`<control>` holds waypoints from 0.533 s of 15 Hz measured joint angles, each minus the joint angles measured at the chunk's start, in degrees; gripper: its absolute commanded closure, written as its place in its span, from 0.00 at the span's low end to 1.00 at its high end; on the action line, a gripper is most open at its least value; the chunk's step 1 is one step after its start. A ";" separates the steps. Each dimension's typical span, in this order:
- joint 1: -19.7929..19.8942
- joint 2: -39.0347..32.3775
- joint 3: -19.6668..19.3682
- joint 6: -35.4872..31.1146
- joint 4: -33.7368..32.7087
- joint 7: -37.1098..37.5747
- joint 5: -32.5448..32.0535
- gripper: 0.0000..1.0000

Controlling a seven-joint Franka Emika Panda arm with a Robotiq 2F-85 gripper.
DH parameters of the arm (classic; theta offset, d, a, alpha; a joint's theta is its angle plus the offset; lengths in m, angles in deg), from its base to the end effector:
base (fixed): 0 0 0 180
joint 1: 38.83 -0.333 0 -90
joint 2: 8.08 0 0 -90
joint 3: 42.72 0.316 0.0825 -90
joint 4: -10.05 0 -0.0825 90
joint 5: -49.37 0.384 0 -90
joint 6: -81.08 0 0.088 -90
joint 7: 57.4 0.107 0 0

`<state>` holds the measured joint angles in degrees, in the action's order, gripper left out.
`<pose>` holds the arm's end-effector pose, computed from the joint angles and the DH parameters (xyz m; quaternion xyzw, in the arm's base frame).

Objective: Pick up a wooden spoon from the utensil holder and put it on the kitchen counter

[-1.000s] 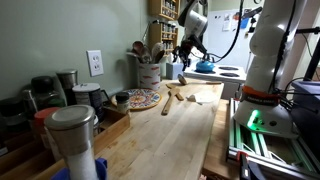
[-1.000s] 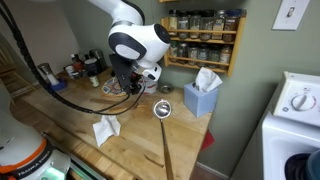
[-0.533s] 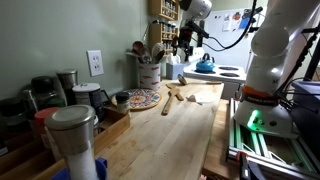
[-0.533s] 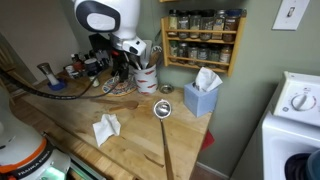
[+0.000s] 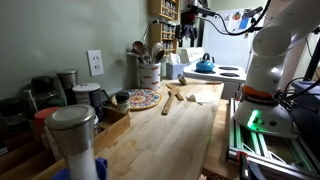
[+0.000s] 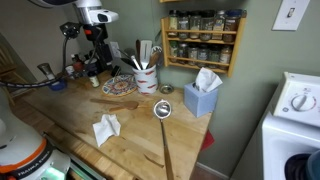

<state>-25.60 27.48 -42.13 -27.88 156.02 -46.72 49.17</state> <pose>0.3486 -0.0783 0.4723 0.9792 -0.2025 -0.0127 0.0044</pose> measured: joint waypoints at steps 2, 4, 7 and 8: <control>-0.34 1.21 -1.03 1.87 0.64 -2.22 -0.93 0.00; -0.45 1.24 -1.17 1.85 0.43 -2.12 -0.93 0.00; -0.63 0.98 -1.14 1.84 0.25 -2.03 -0.93 0.00; -0.64 0.98 -1.13 1.84 0.25 -2.03 -0.93 0.00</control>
<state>-26.24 28.45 -43.26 -26.04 156.26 -48.75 48.24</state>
